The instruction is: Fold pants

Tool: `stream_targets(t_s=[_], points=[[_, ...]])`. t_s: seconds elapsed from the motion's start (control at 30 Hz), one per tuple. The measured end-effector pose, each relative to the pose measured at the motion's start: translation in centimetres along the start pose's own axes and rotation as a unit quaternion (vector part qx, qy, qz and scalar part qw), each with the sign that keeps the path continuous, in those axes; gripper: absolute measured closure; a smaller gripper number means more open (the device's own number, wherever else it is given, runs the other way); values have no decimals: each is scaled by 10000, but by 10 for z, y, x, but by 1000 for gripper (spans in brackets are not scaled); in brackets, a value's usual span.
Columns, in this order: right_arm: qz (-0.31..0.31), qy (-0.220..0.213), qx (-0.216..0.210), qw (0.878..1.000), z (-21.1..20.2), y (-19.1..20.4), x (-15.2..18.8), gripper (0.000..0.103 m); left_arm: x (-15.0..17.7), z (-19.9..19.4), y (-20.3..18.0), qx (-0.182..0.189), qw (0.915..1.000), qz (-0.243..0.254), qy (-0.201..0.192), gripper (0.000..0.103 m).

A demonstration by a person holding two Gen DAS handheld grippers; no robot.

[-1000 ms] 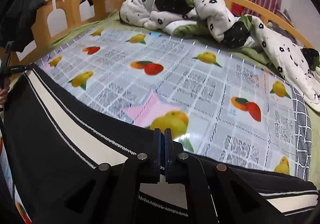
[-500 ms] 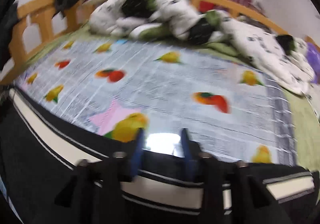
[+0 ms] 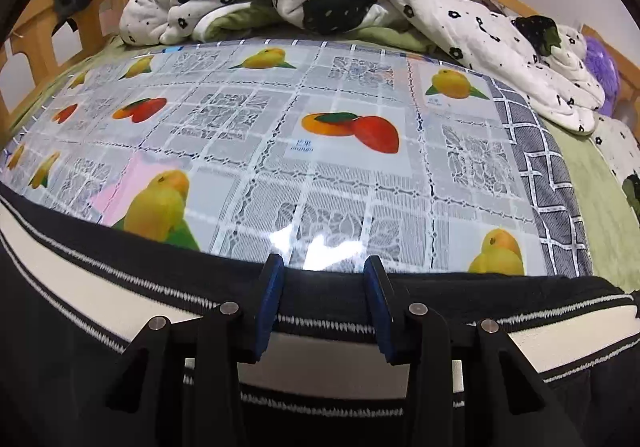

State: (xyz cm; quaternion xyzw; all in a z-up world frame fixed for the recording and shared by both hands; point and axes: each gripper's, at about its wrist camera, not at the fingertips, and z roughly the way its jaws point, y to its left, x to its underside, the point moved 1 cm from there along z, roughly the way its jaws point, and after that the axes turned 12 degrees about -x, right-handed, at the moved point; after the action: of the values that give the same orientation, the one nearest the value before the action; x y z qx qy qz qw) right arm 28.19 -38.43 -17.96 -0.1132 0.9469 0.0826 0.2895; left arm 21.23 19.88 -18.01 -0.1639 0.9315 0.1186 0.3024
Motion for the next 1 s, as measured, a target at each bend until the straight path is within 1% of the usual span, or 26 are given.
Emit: stream_targets(t_s=[0.1, 0.13, 0.17, 0.2, 0.23, 0.27, 0.33, 0.37, 0.43, 0.5, 0.57, 0.6, 0.63, 0.67, 0.7, 0.73, 0.77, 0.83, 0.87, 0.97, 1.0], points=[[379, -6, 74, 9993, -11, -1, -4, 61, 1, -12, 4, 136, 9998, -139, -47, 35], [571, -3, 128, 9983, -18, 1, -4, 61, 4, -21, 5, 254, 9994, -199, -96, 37], [686, -18, 182, 9975, -25, 3, -2, 57, 5, -28, 6, 371, 9988, -264, -156, 37], [762, -67, 236, 9968, -34, 8, 0, 55, 10, -39, 8, 560, 9974, -372, -259, 37], [795, -213, 272, 9962, -47, 17, 4, 53, 16, -50, 9, 715, 9958, -462, -324, 37], [785, -285, 274, 9961, -53, 23, 6, 46, 23, -59, 9, 843, 9945, -512, -352, 37], [677, -401, 262, 9966, -68, 44, 10, 43, 35, -74, 6, 958, 9934, -513, -373, 37], [591, -410, 220, 9972, -73, 55, 12, 43, 45, -84, 5, 994, 9932, -447, -400, 37], [420, -382, 175, 9982, -83, 77, 18, 43, 66, -104, 4, 938, 9942, -168, -500, 37], [438, -413, 211, 9980, -92, 95, 29, 43, 90, -120, 12, 1088, 9924, -175, -542, 37], [553, -404, 3, 9977, -100, 112, 41, 43, 120, -130, 29, 1426, 9881, -412, -405, 37], [626, -408, -185, 9970, -105, 122, 49, 43, 131, -130, 37, 1503, 9866, -550, -324, 37], [687, -444, -317, 9961, -110, 130, 56, 43, 144, -128, 48, 1515, 9855, -733, -211, 37], [720, -480, -385, 9955, -114, 137, 60, 43, 160, -123, 63, 1467, 9839, -1020, -25, 39], [744, -529, -423, 9949, -119, 146, 65, 43, 169, -119, 73, 1504, 9811, -1218, 80, 44], [746, -566, -453, 9946, -122, 155, 69, 43, 178, -115, 88, 1646, 9748, -1493, 200, 50], [743, -596, -513, 9941, -125, 163, 72, 43, 182, -110, 100, 1682, 9708, -1679, 313, 51], [751, -632, -630, 9932, -130, 179, 77, 43, 184, -103, 118, 1739, 9657, -1911, 276, 52], [740, -625, -645, 9932, -132, 185, 78, 43, 182, -96, 130, 1765, 9614, -2092, 278, 52], [660, -597, -739, 9933, -136, 204, 77, 43, 175, -75, 146, 2088, 9442, -2504, 469, 53], [609, -607, -722, 9937, -137, 209, 76, 43, 170, -68, 147, 2124, 9414, -2572, 496, 54]])
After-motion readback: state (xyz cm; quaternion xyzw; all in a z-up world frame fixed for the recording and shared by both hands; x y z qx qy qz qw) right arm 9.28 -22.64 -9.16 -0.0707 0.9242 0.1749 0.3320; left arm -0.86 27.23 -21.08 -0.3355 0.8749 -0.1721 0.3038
